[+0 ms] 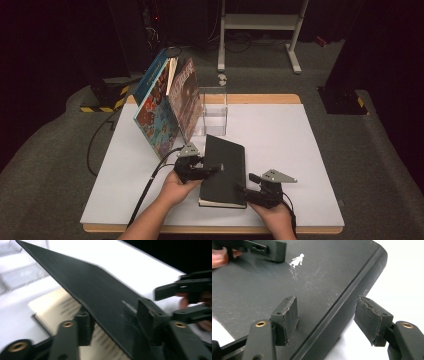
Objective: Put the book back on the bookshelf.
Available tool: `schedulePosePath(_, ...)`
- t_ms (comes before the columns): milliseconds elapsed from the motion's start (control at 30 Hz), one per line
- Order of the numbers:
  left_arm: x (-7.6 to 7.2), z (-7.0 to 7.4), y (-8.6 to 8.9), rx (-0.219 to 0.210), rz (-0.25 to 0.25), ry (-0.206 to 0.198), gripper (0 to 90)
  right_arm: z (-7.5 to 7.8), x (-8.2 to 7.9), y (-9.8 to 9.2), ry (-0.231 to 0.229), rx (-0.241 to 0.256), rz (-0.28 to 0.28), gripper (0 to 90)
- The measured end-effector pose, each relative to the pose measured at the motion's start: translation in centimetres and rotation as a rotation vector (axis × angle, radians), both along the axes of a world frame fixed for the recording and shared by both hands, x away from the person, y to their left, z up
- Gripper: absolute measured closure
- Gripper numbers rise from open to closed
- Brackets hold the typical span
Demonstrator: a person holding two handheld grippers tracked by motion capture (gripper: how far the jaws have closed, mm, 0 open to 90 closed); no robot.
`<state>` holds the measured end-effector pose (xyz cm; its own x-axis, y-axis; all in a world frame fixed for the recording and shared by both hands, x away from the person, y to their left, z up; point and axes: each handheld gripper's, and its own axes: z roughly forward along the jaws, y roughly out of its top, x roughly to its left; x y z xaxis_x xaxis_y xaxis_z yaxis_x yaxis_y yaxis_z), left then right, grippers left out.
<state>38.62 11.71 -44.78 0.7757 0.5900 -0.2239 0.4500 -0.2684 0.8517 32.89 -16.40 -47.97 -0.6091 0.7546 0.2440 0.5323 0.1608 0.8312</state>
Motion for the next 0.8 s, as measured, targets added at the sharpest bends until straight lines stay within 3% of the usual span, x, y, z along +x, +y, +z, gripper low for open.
schedulePosePath(167,-0.1,0.4,-0.2,0.007,-0.015,-0.027,53.2,0.2,0.8,-0.2,0.022,0.019,0.010,32.9)
schedulePosePath(267,0.0,0.3,-0.1,-0.001,-0.007,-0.002,52.9,0.1,1.0,-0.2,0.026,0.015,0.006,32.9)
schedulePosePath(400,0.3,0.1,0.0,0.014,0.033,0.063,47.2,0.1,1.0,-0.2,0.024,0.006,0.003,33.1)
schedulePosePath(667,0.3,-0.7,0.4,0.019,0.060,0.078,40.5,0.0,0.7,0.1,0.010,-0.019,0.005,33.2)
schedulePosePath(800,0.3,-0.8,0.4,0.023,0.084,0.119,39.7,-0.1,0.5,0.3,0.001,-0.026,0.008,33.4)
